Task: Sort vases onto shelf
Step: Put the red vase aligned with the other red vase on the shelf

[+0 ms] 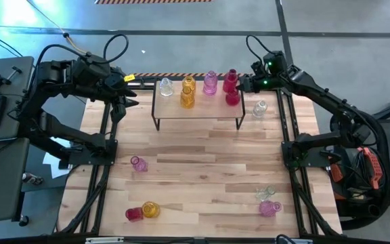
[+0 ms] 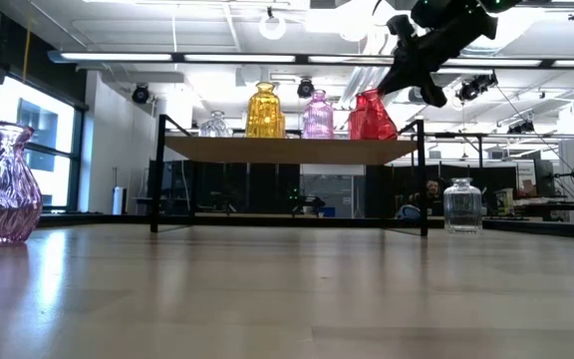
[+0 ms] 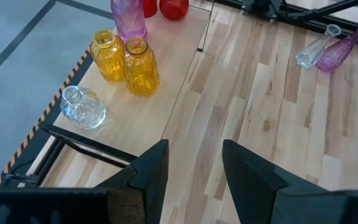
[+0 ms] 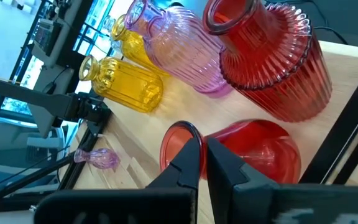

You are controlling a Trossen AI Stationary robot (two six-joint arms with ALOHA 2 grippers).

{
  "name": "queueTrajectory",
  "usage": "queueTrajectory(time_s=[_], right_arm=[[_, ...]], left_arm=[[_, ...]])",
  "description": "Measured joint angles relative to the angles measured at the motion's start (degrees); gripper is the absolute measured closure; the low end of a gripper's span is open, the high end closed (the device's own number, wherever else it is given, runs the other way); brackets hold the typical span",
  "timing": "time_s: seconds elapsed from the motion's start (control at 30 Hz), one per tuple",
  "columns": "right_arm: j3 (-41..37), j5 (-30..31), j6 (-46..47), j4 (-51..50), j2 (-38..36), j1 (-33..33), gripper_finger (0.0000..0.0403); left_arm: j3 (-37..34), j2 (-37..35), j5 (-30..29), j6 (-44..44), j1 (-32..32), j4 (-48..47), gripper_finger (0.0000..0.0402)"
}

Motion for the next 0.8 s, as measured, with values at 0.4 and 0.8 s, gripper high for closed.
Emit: queueTrajectory(time_s=[0.4, 0.8], right_arm=[[0.0, 2.1, -0.4, -0.9, 0.0, 0.0, 0.0403], [0.0, 2.0, -0.4, 0.8, 1.3, 0.8, 0.0402]], left_arm=[[0.0, 0.0, 0.0, 0.0, 0.0, 0.0, 0.0261], [0.0, 0.0, 0.0, 0.0, 0.0, 0.0, 0.0261]])
